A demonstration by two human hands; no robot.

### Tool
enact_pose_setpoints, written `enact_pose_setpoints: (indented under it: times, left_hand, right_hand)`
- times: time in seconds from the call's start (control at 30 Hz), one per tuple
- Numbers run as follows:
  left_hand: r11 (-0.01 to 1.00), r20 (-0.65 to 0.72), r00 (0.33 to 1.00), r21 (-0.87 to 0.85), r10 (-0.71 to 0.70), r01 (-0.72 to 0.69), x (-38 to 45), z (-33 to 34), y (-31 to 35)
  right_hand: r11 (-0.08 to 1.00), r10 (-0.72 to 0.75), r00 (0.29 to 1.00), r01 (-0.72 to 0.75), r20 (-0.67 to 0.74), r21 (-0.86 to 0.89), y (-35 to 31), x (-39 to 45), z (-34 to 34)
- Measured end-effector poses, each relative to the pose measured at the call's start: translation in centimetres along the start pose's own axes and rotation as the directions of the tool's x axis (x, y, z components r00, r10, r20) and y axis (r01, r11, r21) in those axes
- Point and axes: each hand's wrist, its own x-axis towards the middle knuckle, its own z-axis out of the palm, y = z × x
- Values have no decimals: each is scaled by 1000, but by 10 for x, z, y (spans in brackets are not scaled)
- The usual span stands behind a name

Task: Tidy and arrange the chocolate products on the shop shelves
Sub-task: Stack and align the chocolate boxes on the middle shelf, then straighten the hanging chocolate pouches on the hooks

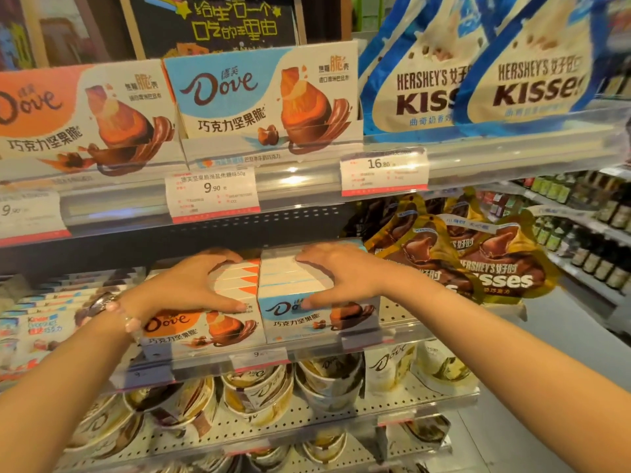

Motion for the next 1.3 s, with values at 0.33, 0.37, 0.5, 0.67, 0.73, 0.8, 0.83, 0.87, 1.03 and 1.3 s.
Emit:
enact_pose_setpoints:
  times: [0.33, 0.37, 0.5, 0.67, 0.73, 0.8, 0.83, 0.87, 1.03, 1.3]
  left_hand:
    - [967, -261, 942, -83, 212, -240, 45, 32, 111]
    - [957, -271, 938, -130, 218, -260, 53, 38, 126]
    - [889, -329, 928, -352, 177, -294, 84, 61, 174]
    - [907, -311, 941, -346, 131, -240, 116, 88, 210]
    - [923, -298, 949, -327, 103, -203, 127, 96, 219]
    - [912, -272, 960, -375, 64, -167, 135, 102, 226]
    - [907, -261, 964, -392, 49, -152, 137, 104, 229]
    - [912, -255, 967, -389, 28, -129, 138, 106, 232]
    - [929, -273, 956, -370, -104, -5, 142, 109, 235]
    - [922, -386, 906, -387, -173, 11, 141, 116, 239]
  right_hand:
    - [987, 28, 783, 79, -622, 143, 23, -116, -30]
    - [994, 32, 738, 50, -674, 102, 31, -130, -31]
    - [994, 106, 538, -60, -837, 87, 73, -180, -37]
    - [912, 394, 301, -249, -869, 327, 129, -222, -36]
    - [841, 525, 359, -357, -772, 406, 149, -229, -35]
    - [784, 615, 492, -462, -616, 414, 166, -228, -38]
    - [766, 641, 540, -487, -546, 420, 173, -225, -40]
    - [755, 656, 571, -491, -493, 436, 179, -221, -43]
    - [683, 625, 761, -427, -172, 592, 194, -197, -51]
    - [638, 605, 789, -404, -103, 655, 204, -174, -53]
